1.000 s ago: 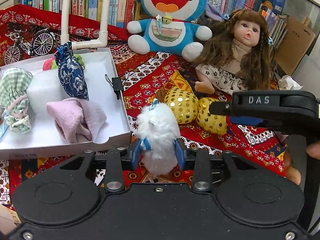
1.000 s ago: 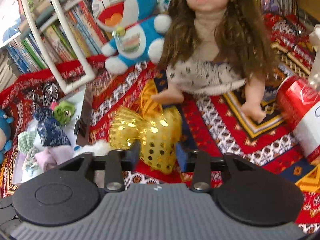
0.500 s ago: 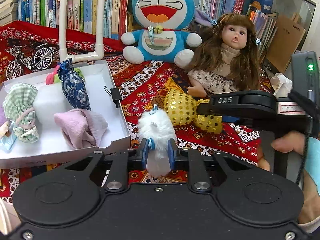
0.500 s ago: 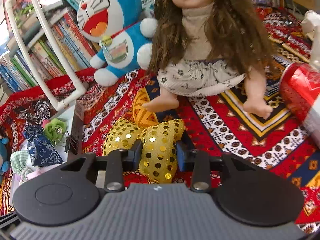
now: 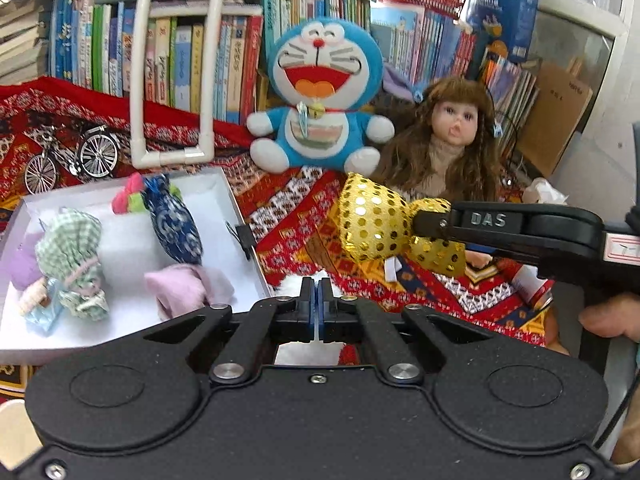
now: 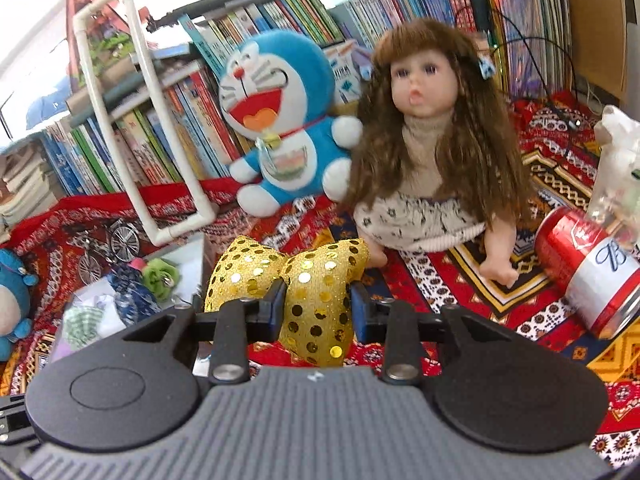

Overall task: Organize soft objects
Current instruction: 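Carry the plush and gold bow over the tray and open both tools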

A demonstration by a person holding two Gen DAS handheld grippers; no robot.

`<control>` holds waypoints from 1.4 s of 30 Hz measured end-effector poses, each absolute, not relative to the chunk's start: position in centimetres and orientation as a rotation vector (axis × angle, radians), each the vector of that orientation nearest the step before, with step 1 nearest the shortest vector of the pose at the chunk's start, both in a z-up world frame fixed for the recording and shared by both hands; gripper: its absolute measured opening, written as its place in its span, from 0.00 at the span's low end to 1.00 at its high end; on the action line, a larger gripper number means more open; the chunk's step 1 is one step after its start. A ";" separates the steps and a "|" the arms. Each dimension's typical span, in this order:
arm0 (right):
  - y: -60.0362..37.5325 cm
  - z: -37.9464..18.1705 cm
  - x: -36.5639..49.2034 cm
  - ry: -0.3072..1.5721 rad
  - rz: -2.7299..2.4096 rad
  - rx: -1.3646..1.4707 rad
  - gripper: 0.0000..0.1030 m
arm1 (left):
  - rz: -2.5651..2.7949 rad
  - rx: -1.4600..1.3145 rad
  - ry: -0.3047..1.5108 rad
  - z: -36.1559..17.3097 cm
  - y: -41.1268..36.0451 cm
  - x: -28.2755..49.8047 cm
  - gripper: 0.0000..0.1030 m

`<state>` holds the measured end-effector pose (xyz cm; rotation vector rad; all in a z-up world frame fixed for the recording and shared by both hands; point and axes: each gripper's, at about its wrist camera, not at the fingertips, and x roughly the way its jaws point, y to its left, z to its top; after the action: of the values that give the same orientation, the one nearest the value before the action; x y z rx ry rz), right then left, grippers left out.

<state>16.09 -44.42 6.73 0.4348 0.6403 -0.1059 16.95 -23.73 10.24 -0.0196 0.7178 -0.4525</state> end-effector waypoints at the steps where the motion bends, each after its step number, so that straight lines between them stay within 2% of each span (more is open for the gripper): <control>1: -44.4 7.0 15.9 0.636 -0.103 0.437 0.37 | -0.453 -0.022 0.713 10.5 -23.4 16.9 0.01; 23: -36.1 10.6 16.9 0.615 0.024 0.369 0.37 | -0.309 -0.142 0.620 16.3 -10.6 19.4 0.01; 33: -29.2 10.2 20.4 0.669 0.130 0.314 0.37 | -0.229 -0.205 0.659 14.1 -4.0 22.2 0.01; 42: -24.7 7.0 23.4 0.770 0.170 0.225 0.37 | -0.218 -0.230 0.712 10.3 -0.9 24.2 0.01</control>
<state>23.38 -24.72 6.98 0.2253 0.7696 0.1705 24.23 -0.87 10.25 -0.2296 0.7119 -0.2182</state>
